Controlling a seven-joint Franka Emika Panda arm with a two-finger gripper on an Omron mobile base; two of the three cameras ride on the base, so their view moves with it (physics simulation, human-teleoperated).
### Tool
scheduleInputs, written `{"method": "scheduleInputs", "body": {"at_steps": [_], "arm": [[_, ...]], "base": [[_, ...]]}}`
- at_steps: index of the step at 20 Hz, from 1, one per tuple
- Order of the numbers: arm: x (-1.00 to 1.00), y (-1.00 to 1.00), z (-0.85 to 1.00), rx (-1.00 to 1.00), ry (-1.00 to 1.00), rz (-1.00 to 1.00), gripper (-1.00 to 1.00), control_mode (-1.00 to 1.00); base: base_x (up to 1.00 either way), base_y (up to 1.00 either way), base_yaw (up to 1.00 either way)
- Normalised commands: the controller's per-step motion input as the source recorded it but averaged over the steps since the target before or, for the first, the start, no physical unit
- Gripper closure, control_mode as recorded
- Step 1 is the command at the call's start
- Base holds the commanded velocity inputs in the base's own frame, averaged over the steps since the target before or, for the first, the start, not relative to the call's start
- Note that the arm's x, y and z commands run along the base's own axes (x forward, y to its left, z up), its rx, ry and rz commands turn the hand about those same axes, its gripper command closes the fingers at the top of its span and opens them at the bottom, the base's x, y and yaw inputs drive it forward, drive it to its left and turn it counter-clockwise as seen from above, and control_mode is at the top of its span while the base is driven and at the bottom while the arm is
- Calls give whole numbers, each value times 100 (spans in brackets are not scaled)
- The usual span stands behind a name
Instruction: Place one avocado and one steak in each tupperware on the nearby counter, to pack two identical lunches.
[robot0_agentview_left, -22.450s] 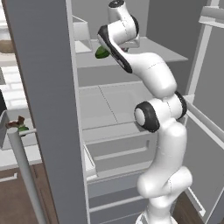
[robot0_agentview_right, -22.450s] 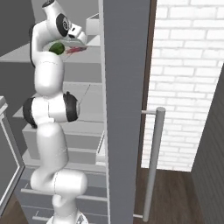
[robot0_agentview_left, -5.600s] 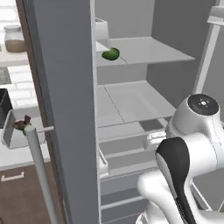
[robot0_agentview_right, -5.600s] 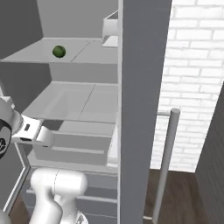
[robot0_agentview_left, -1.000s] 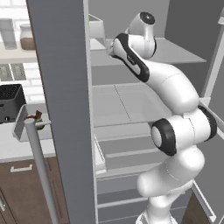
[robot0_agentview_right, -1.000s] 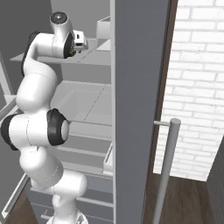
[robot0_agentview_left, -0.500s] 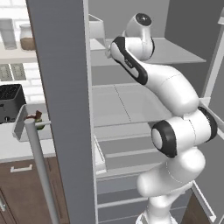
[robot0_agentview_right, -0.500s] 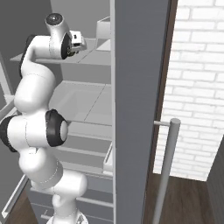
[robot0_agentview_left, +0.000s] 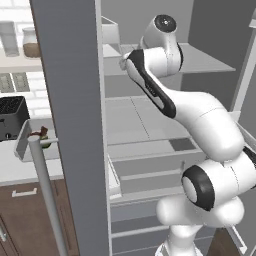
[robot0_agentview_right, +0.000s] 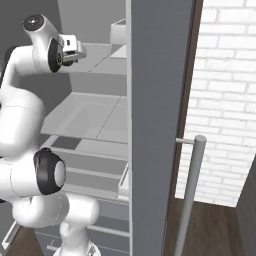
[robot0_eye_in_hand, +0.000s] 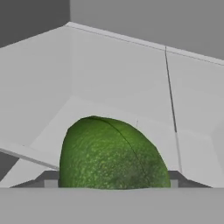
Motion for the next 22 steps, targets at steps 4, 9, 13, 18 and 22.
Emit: {"method": "scheduleInputs", "body": {"at_steps": [4,9,13,18,22], "arm": [[-100,-24,41,9,-9,-12,100,-100],[-100,-43,-4,10,-3,-17,100,-100],[-100,-33,-68,0,-7,-13,100,-100],[-100,-38,-3,5,-15,-5,100,-100],[-100,-36,-3,6,-14,0,100,-100]], "base": [[0,0,0],[0,0,0],[0,0,0],[0,0,0],[0,0,0]]}}
